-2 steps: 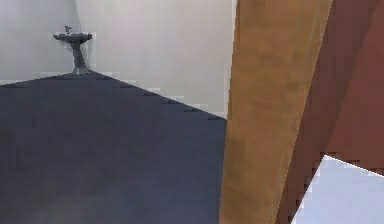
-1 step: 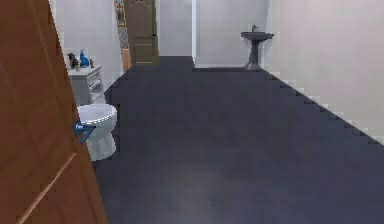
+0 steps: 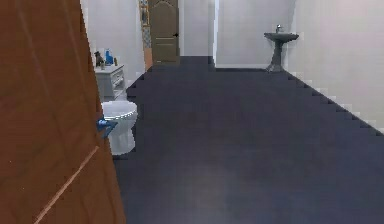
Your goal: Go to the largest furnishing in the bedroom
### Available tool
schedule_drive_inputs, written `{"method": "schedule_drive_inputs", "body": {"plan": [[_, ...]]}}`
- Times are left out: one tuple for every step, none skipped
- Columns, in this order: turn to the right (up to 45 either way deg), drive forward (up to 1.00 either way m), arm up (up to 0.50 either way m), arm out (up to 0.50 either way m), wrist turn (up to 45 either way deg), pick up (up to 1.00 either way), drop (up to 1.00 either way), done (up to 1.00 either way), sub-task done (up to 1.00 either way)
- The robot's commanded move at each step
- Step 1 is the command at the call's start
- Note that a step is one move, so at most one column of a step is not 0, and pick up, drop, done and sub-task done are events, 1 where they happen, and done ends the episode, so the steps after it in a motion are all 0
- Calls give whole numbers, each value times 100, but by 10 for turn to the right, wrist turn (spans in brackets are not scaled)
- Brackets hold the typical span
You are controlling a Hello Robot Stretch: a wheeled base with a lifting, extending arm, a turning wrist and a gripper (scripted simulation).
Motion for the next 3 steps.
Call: {"method": "schedule_drive_inputs", "body": {"plan": [[0, 100, 0, 0, 0, 0, 0, 0, 0], [-60, 0, 0, 0, 0, 0, 0, 0, 0], [0, 15, 0, 0, 0, 0, 0, 0, 0]]}}
